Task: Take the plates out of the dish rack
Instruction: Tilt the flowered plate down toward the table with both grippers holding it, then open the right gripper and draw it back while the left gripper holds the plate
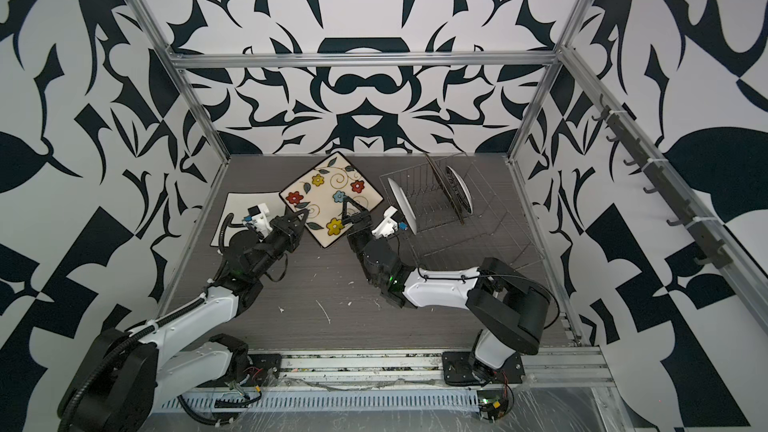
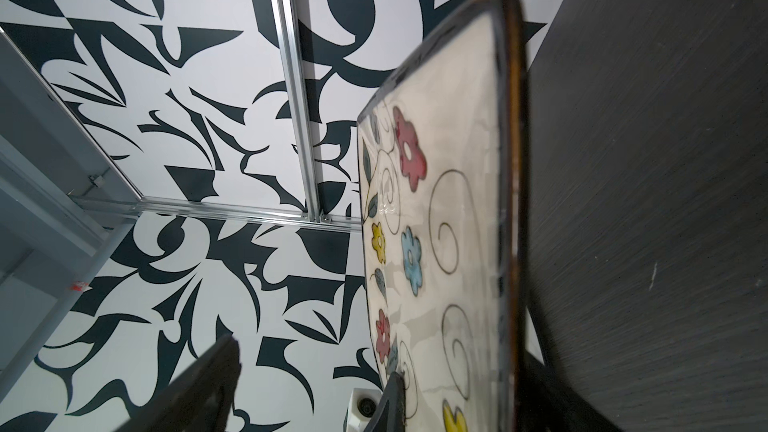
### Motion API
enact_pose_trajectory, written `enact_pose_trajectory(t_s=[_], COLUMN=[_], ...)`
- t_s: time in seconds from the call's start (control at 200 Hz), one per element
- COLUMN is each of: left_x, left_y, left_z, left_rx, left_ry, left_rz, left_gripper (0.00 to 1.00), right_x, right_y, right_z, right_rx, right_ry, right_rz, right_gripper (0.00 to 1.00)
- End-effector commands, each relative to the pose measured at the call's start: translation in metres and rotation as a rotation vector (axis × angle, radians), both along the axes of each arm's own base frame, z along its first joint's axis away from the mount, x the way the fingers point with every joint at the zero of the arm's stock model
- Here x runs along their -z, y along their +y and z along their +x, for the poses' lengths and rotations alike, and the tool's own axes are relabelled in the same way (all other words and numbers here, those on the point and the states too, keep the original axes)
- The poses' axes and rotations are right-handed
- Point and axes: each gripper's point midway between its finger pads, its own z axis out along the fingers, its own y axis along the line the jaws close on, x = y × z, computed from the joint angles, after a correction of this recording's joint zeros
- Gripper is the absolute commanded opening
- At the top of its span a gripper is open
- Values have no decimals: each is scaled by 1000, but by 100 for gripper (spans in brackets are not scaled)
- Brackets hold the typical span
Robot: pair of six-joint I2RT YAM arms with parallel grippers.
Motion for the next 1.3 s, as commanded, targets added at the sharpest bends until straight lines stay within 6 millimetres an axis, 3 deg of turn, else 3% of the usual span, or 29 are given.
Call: enact_pose_trajectory(t_s=[0.0, 0.135, 0.43, 0.82, 0.945, 1.16, 1.295], left_x=[-73, -70, -78, -62, -57, -45, -39], left_y=[24, 38, 62, 110, 125, 154, 167], left_z=[-8, -10, -7, -5, -1, 13, 25], left_rx=[-98, -163, -270, -509, -575, -651, -667], left_ry=[-246, -241, -268, -264, -254, -224, -214], left_rz=[-102, -92, -143, -151, -127, -179, -220], left_gripper=[0, 0, 0, 0, 0, 0, 0], right_x=[-33, -21, -17, -68, -71, -57, -41], right_y=[0, 5, 16, 22, 19, 38, 40], right_z=[-7, -8, -15, -18, -10, -5, -2], right_rx=[-29, -62, -138, -206, -235, -454, -490], right_ry=[-50, -2, 68, -4, 0, 2, 22], right_rz=[105, 96, -6, -359, -461, -618, -783], right_gripper=[98, 98, 98, 98, 98, 98, 98])
